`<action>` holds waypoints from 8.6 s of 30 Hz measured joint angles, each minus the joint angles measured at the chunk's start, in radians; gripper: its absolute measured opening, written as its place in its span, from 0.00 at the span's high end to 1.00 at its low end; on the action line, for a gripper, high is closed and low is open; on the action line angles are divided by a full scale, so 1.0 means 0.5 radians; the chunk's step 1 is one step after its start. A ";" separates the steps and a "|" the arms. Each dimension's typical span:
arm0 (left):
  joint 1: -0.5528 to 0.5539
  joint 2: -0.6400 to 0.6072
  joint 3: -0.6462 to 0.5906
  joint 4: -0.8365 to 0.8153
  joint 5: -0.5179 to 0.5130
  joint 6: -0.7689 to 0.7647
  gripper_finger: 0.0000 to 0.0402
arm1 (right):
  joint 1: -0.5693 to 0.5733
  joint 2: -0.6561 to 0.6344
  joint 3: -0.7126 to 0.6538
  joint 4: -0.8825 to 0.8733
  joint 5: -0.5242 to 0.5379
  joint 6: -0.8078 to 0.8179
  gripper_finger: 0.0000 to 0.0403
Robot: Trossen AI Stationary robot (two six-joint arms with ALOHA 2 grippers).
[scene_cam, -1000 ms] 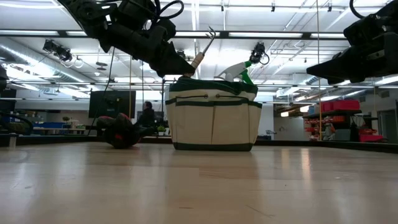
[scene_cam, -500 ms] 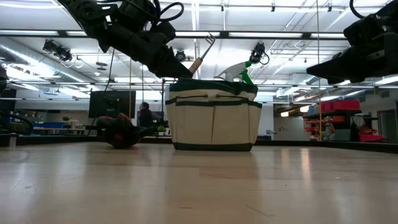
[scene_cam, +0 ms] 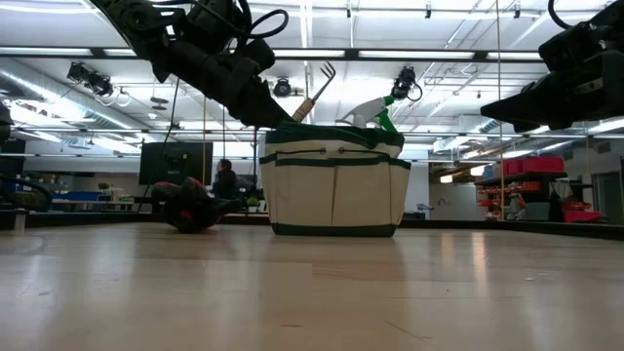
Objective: Pick & Place Garden tools in Gardening bag
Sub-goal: Put the brown hand rake into the gardening bag, then put the red gloves into the gardening bag
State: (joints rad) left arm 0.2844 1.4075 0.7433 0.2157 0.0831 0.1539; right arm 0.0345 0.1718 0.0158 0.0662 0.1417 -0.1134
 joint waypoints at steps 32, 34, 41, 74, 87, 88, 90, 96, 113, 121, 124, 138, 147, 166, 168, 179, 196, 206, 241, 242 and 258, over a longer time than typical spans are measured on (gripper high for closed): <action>-0.001 0.000 0.010 -0.028 -0.144 0.000 0.50 | 0.000 0.000 0.000 0.000 0.000 0.000 0.96; -0.001 -0.001 0.034 -0.028 -0.144 0.017 0.50 | 0.000 0.000 0.000 0.000 0.000 0.000 0.96; -0.002 -0.044 0.245 -0.394 -0.143 0.045 0.50 | -0.001 -0.001 0.000 0.000 0.000 0.001 0.96; -0.179 -0.471 0.505 -1.288 -0.396 -0.025 0.50 | -0.001 -0.001 0.000 0.000 0.000 0.001 0.96; -0.303 -0.526 0.505 -1.618 -0.518 -0.128 0.50 | 0.000 -0.001 0.000 0.000 0.000 0.001 0.96; -0.317 -0.526 0.505 -1.640 -0.518 -0.122 0.50 | -0.001 -0.001 0.000 0.001 -0.001 0.000 0.96; -0.349 -0.526 0.505 -1.677 -0.518 -0.118 0.50 | 0.000 -0.001 0.000 0.000 0.000 0.001 0.96; -0.436 -0.526 0.426 -1.779 -0.518 -0.120 0.50 | 0.000 -0.001 0.000 0.000 0.000 0.001 0.96; -0.647 -0.525 0.024 -1.681 -0.709 -0.112 0.50 | 0.000 -0.001 0.000 0.000 0.000 0.000 0.96; -0.754 -0.525 0.008 -1.651 -0.857 -0.046 0.50 | 0.000 -0.001 0.000 0.000 0.000 0.000 0.96; -0.785 -0.525 0.008 -1.652 -0.817 0.118 0.50 | 0.000 -0.001 0.000 0.000 0.000 0.001 0.96; -0.784 -0.525 0.008 -1.650 -0.584 1.000 0.50 | -0.001 -0.001 0.000 0.000 0.000 0.001 0.96; -0.784 -0.492 0.009 -1.642 -0.655 1.338 0.50 | -0.001 -0.001 0.000 0.000 -0.001 0.001 0.96; -0.784 -0.037 0.009 -1.456 -0.925 1.931 0.50 | -0.001 0.000 0.000 0.000 0.000 0.001 0.96; -0.784 0.002 0.009 -1.459 -0.969 1.931 0.50 | -0.001 0.000 0.000 0.000 0.000 0.001 0.96; -0.785 0.072 0.009 -1.404 -1.075 1.956 0.51 | -0.001 -0.001 0.000 0.001 0.000 0.001 0.96; -0.893 0.072 0.179 -1.551 -1.166 1.636 0.52 | -0.001 0.000 0.000 0.000 0.000 0.000 0.96; -0.902 0.072 0.312 -1.964 -1.097 1.179 0.44 | 0.000 0.000 0.000 0.000 0.000 0.000 0.96; -0.810 0.076 0.310 -2.230 -0.916 1.513 0.24 | 0.000 0.000 0.000 0.000 0.000 0.000 0.96; -0.810 0.076 0.310 -2.228 -0.899 1.511 0.24 | 0.000 0.000 0.000 0.000 0.000 0.000 0.96; -0.808 0.077 0.310 -2.192 -1.029 1.379 0.21 | 0.000 0.000 0.000 0.000 0.000 0.001 0.96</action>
State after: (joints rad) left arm -0.1196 1.4460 0.8982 -0.8803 -0.4315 0.8433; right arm 0.0345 0.1716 0.0158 0.0662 0.1416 -0.1131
